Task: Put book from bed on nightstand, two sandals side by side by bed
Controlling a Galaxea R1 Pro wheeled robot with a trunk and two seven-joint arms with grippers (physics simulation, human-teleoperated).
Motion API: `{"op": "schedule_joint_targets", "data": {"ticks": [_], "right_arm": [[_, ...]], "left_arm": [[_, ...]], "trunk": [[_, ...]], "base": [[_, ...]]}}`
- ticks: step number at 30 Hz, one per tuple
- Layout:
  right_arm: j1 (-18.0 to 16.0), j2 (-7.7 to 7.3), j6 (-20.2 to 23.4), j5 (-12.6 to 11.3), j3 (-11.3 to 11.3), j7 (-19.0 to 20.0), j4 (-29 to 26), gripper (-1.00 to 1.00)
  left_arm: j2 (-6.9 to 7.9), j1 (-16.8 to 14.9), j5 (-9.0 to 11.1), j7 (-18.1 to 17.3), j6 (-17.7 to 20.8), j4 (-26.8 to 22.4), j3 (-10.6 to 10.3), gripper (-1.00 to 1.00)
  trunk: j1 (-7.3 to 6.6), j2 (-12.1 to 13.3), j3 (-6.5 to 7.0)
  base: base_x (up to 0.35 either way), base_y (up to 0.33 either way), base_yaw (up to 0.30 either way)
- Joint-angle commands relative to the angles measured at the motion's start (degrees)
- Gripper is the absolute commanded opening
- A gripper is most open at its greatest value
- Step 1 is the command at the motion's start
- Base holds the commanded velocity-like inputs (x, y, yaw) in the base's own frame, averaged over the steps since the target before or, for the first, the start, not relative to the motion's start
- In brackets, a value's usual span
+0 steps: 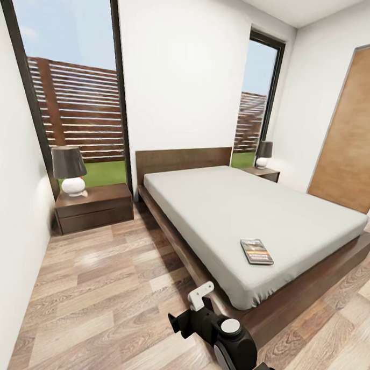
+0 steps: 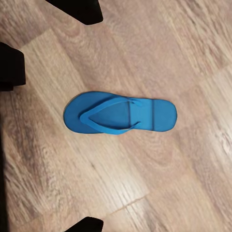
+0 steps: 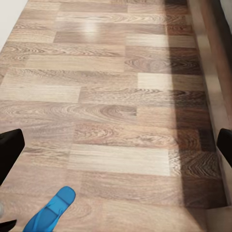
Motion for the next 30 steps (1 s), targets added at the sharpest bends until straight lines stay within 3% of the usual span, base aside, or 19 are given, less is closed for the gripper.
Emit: {"op": "schedule_joint_targets", "data": {"ticks": [1, 17, 30], "right_arm": [[-0.03, 0.01, 0.28, 0.02, -0.02, 0.15, -0.05, 1.00], [0.00, 0.08, 0.26, 0.27, 0.07, 0.09, 0.03, 1.00], [0.00, 0.07, 0.24, 0.53, 0.04, 0.07, -0.02, 1.00]], "left_arm": [[0.00, -0.01, 0.00, -0.04, 0.39, -0.10, 0.03, 1.00], [0.08, -0.21, -0.08, -0.11, 0.88, -0.59, -0.15, 1.00], [0.08, -1.92, -0.13, -0.24, 1.26, -4.67, -0.47, 1.00]], "trunk": [[0.22, -0.44, -0.24], [3.73, -6.86, -3.11], [6.59, -12.07, -5.45]], "base": [[0.000, 0.000, 0.000], [0.000, 0.000, 0.000], [0.000, 0.000, 0.000]]}}
